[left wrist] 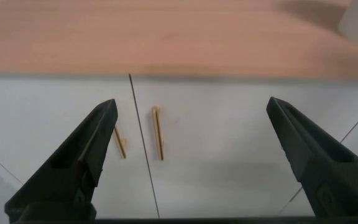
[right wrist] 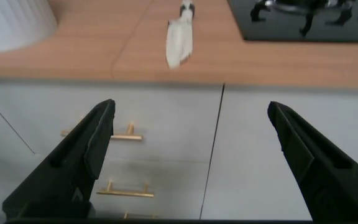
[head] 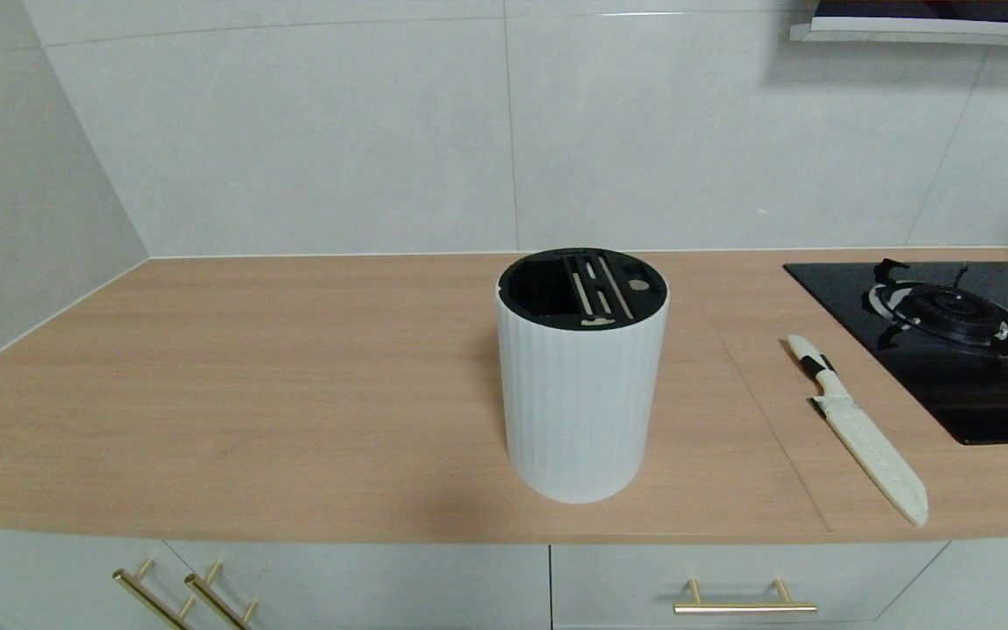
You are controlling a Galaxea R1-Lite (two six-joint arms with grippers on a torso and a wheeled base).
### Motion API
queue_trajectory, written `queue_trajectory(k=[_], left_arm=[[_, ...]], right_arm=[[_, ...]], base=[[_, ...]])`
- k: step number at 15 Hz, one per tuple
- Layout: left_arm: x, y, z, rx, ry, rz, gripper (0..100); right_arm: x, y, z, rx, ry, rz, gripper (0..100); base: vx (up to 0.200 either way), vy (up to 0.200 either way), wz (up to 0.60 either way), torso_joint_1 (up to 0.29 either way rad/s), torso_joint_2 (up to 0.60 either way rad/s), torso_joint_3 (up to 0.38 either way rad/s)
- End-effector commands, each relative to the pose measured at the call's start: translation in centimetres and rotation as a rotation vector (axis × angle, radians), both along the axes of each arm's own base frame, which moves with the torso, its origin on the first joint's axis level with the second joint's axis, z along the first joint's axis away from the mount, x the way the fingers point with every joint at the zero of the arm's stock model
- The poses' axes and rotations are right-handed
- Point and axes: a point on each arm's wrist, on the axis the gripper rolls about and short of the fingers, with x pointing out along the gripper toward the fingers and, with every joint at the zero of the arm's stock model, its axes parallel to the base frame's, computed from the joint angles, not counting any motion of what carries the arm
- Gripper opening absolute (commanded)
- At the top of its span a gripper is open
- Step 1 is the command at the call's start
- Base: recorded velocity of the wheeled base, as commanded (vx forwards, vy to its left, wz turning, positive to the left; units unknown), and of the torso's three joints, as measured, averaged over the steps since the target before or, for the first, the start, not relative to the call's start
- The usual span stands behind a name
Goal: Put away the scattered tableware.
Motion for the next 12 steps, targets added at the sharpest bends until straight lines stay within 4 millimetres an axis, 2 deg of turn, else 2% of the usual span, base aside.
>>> queue_trajectory(k=[1, 12], left_arm=[[0.00, 0.00, -0.03, -0.001, 0.002, 0.000, 100], [0.01, 0.00, -0.02, -0.001, 0.004, 0.002, 100]], right_arm=[[0.01, 0.00, 0.01, -0.001, 0.000, 0.001, 100], [0.01, 0.00, 0.01, -0.001, 0.000, 0.001, 100]], base=[[0.000, 0.000, 0.00, 0.237, -0.50, -0.286], [0.000, 0.000, 0.00, 0.264, -0.56, -0.300]])
